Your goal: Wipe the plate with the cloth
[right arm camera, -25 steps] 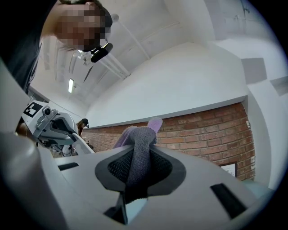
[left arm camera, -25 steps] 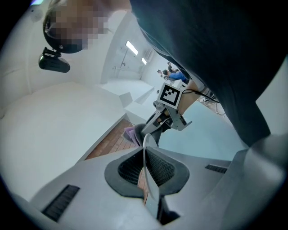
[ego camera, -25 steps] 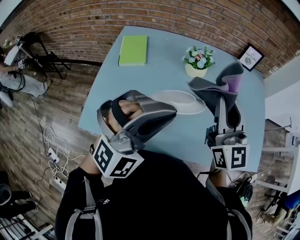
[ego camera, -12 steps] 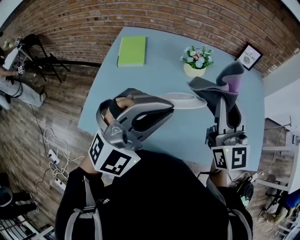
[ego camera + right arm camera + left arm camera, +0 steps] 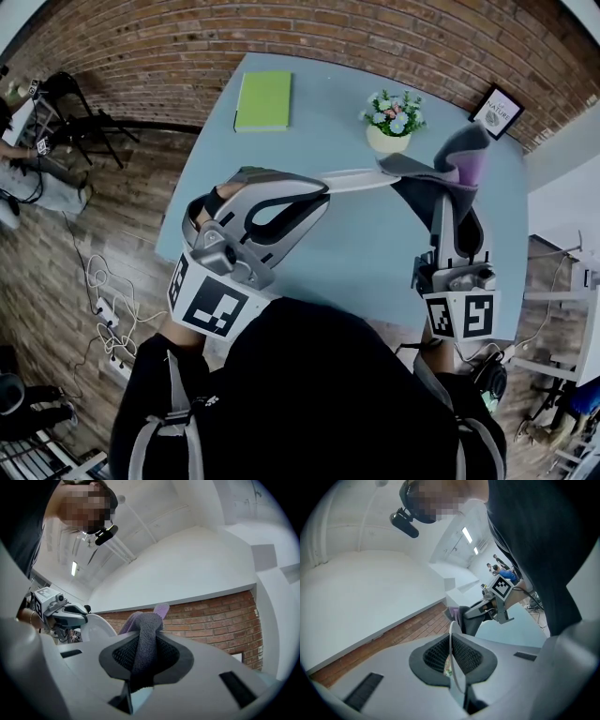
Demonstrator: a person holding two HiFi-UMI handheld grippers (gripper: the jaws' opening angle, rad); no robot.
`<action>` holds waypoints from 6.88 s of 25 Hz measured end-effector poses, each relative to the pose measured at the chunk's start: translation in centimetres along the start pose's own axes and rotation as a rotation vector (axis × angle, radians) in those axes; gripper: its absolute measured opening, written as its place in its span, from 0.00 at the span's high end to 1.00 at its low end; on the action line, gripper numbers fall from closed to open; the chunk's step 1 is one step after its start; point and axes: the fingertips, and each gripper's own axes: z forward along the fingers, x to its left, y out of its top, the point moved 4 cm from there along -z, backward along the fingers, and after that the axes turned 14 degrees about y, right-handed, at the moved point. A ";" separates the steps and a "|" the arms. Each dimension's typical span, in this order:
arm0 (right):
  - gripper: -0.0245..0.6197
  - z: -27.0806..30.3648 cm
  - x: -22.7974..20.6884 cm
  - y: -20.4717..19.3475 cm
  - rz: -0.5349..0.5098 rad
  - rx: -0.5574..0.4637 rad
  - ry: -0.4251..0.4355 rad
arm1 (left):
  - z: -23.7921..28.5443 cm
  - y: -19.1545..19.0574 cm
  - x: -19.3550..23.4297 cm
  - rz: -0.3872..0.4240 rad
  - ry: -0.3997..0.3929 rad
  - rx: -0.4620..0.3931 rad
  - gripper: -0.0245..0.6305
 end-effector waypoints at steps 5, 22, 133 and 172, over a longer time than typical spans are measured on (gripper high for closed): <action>0.87 0.1 0.2 0.1 -0.005 0.000 0.007 | -0.2 -0.5 0.8 -0.042 0.024 0.018 0.93; 0.87 -0.4 -0.8 -0.9 0.003 0.005 -0.026 | -0.9 -2.1 1.0 -0.221 0.036 0.044 0.93; 0.87 0.2 0.3 -11.3 0.175 0.265 -0.009 | -0.9 -30.5 -12.3 -1.190 0.250 0.723 0.92; 0.87 -0.4 0.4 -11.5 0.175 0.298 -0.029 | -0.8 -34.0 -16.0 -0.859 0.181 0.993 0.88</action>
